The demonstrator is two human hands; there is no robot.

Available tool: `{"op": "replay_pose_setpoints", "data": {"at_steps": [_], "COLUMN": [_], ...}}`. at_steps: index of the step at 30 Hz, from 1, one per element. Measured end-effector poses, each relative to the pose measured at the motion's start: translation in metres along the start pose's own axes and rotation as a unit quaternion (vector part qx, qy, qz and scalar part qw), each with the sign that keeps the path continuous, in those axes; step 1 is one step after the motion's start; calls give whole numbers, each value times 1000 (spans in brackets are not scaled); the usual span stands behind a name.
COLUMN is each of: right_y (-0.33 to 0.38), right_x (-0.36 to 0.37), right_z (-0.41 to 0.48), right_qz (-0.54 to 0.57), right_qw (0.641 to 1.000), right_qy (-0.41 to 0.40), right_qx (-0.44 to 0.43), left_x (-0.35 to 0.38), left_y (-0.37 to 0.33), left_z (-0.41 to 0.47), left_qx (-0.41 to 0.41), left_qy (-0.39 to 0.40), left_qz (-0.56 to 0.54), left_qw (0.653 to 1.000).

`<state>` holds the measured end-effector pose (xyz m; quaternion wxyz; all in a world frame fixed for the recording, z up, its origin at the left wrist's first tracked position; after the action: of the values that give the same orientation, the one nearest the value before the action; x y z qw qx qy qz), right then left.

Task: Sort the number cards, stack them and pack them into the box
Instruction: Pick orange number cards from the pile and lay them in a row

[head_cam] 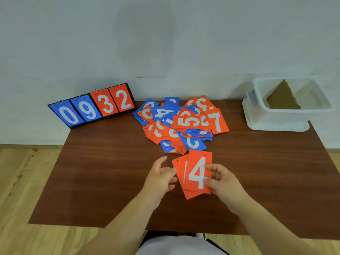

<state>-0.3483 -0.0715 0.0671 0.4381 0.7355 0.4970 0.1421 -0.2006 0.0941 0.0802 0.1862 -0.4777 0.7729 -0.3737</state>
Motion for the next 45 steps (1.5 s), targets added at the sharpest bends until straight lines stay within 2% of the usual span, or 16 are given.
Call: {"op": "replay_pose_setpoints", "data": {"at_steps": [2,4,6,8,13,18,24,33,39,43,45], "right_y": [0,2,0,-1,-7,-14,-32,-51,-65,-69,-69], "right_x": [15,29,38,43,52,49,24,-27,-69,-86,-92], "right_z": [7,12,17,21,35,45,53,84,98,102,105], "right_qz": [-52,-123,-178,-199,-217,-254,-307,-355,-384,-417,-428], "right_qw": [999,992,983,980,975,962,940,923,915,905,901], "right_qy": [10,33,39,21,-41,-81,-115,-111,-99,-67,-45], "right_qx": [-3,-2,-7,-8,26,62,97,103,67,57,51], "left_x": [-3,-8,-14,-19,-24,-7,34,91,138,149,150], "left_y": [12,18,18,17,15,26,42,55,59,56,54], "left_z": [4,16,31,45,73,91,103,114,116,119,119], "left_qx": [-10,22,64,83,90,111,136,146,174,199,205], "left_qy": [48,64,74,96,131,154,191,185,168,110,105], "left_qz": [30,107,215,270,329,419,453,496,520,599,617], "left_qw": [998,992,972,955,931,888,860,835,819,768,753]}}
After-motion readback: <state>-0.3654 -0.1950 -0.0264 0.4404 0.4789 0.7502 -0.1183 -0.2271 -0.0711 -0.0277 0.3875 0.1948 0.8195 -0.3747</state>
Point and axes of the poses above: each hand's wrist, its own z-axis towards the middle knuckle, its own x-axis out of the palm, y = z × x, the point moved 2 cm from there along z, towards the middle knuckle, and after that the axes turned 8 degrees about -z, right-handed, at the moved point
